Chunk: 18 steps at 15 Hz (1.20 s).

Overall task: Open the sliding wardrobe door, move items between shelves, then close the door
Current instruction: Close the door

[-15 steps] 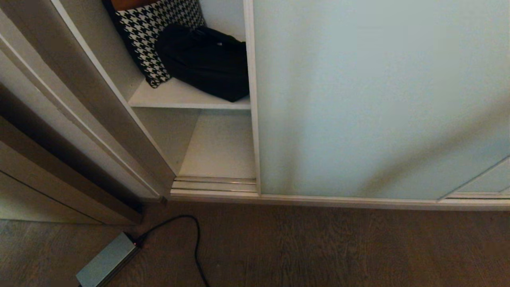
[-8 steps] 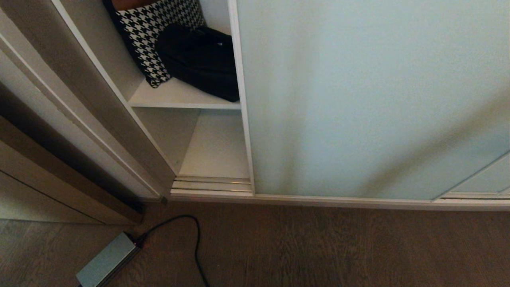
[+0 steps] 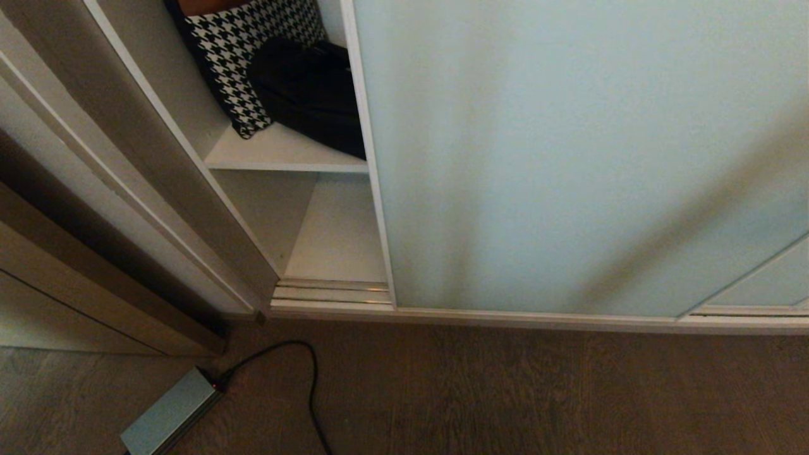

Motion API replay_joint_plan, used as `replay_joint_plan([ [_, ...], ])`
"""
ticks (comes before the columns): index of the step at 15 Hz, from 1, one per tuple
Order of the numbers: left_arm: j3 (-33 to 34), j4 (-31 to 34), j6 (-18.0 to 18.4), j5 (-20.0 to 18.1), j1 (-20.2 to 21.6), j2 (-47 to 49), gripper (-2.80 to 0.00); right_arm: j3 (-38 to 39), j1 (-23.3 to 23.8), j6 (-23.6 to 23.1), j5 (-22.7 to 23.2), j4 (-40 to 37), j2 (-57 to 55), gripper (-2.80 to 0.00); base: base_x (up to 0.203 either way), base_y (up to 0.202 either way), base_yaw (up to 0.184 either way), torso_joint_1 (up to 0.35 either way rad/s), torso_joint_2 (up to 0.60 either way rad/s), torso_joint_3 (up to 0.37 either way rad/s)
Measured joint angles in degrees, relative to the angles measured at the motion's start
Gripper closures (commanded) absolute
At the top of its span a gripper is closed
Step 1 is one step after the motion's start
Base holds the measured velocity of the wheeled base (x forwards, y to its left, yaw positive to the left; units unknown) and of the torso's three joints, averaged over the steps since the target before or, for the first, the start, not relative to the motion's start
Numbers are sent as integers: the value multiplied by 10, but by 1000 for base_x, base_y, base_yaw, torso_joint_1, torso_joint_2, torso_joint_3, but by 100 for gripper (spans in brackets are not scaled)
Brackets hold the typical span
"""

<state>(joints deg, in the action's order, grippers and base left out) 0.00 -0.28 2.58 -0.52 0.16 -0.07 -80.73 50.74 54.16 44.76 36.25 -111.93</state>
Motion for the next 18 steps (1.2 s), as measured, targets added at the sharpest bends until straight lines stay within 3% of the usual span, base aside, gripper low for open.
replay_joint_plan([
  [6,0,0,0,0,0,0,0,-63,35,2,-1,5,-19,0,0,0,0,0,0,0],
  [10,0,0,0,0,0,0,0,-110,33,10,-2,-12,-68,0,0,0,0,0,0,0],
  [13,0,0,0,0,0,0,0,-148,35,57,-4,-18,-91,0,0,0,0,0,0,0],
  [18,0,0,0,0,0,0,0,-153,11,56,-11,-19,-127,0,0,0,0,0,0,0],
])
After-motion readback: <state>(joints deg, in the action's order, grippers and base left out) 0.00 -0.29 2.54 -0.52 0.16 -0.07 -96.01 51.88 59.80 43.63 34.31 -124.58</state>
